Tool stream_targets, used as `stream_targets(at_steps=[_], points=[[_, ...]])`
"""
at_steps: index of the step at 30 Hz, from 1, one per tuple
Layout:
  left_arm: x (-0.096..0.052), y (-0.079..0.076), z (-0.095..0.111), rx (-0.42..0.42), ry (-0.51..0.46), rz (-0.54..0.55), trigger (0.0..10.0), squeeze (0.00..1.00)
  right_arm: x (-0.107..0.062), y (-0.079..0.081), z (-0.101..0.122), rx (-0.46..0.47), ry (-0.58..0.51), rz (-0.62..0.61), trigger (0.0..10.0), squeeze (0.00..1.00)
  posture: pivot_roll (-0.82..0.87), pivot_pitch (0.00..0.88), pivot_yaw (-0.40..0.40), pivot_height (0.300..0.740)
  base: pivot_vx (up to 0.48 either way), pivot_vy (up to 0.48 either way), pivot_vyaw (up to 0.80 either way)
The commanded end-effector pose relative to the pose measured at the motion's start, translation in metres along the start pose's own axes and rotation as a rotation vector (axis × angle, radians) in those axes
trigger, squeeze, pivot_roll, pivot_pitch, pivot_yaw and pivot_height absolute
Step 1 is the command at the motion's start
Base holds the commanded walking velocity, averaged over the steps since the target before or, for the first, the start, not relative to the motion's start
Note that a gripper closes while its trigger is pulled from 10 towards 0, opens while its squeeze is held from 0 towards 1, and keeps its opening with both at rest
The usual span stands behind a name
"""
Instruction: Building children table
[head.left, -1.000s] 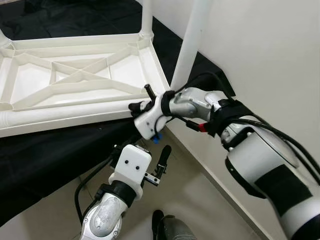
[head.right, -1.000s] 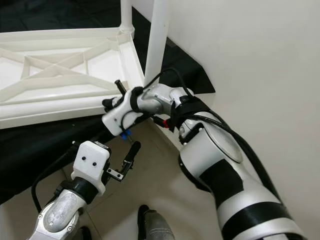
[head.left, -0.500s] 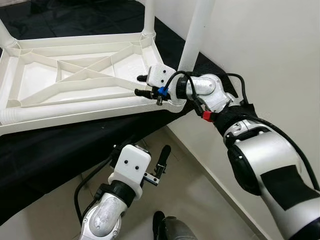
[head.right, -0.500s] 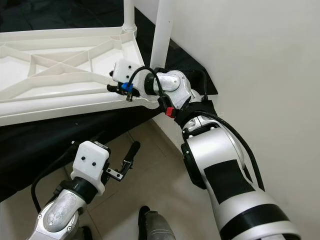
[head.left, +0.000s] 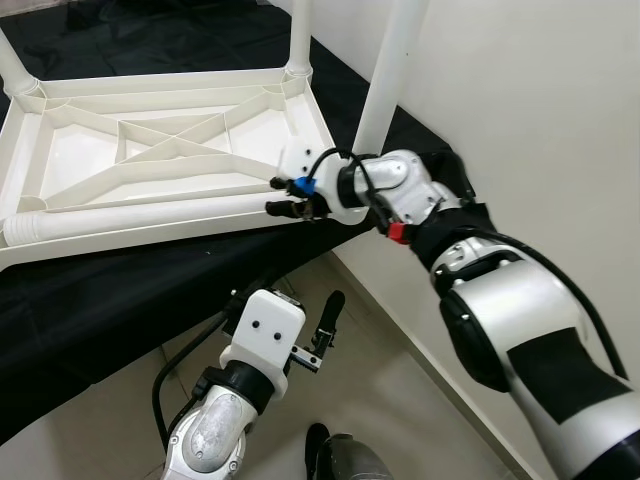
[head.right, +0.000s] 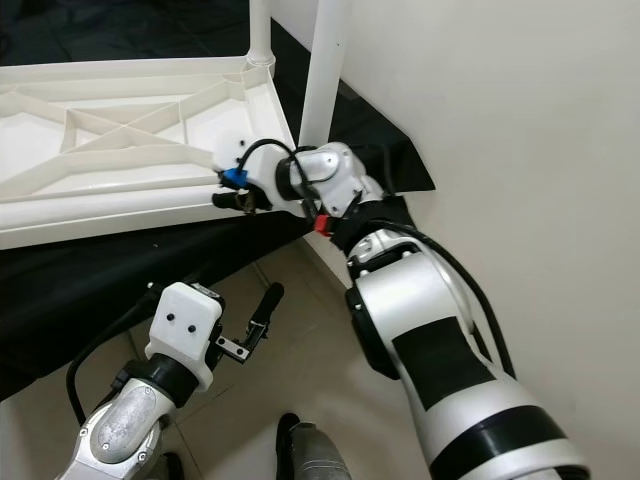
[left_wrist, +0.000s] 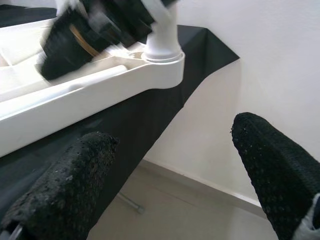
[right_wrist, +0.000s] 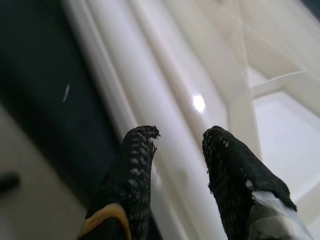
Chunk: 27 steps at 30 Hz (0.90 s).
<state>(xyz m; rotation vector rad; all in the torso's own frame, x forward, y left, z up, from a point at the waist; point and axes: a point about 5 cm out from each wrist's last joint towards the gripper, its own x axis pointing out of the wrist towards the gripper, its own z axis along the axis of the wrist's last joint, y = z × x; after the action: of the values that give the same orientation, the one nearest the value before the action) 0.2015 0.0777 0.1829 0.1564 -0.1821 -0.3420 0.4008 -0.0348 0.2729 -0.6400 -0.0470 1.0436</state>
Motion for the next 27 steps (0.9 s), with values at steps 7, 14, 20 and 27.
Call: stream_targets(at_steps=[7,14,20,27], points=[[-0.001,0.004,-0.002,0.014,0.015,0.031,10.0,0.0,-0.019,-0.034,0.02,0.416,-0.374,-0.346,10.0,0.0,0.08,0.189,-0.14,0.74,0.0,0.0,0.0],[0.005,0.013,-0.001,0.031,0.012,0.077,10.0,0.0,-0.038,-0.039,-0.013,0.464,-0.356,-0.491,10.0,0.0,0.08,0.167,-0.123,0.74,0.0,0.0,0.63],[0.007,0.025,-0.002,0.029,0.029,0.154,10.0,0.0,-0.039,-0.031,-0.028,0.504,-0.35,-0.535,10.0,0.0,0.09,0.156,-0.124,0.74,0.0,0.0,0.75],[0.01,0.036,-0.001,0.013,0.03,0.203,10.0,0.0,-0.035,-0.015,-0.039,0.566,-0.357,-0.562,10.0,0.0,0.09,0.146,-0.119,0.74,0.0,0.0,0.43]])
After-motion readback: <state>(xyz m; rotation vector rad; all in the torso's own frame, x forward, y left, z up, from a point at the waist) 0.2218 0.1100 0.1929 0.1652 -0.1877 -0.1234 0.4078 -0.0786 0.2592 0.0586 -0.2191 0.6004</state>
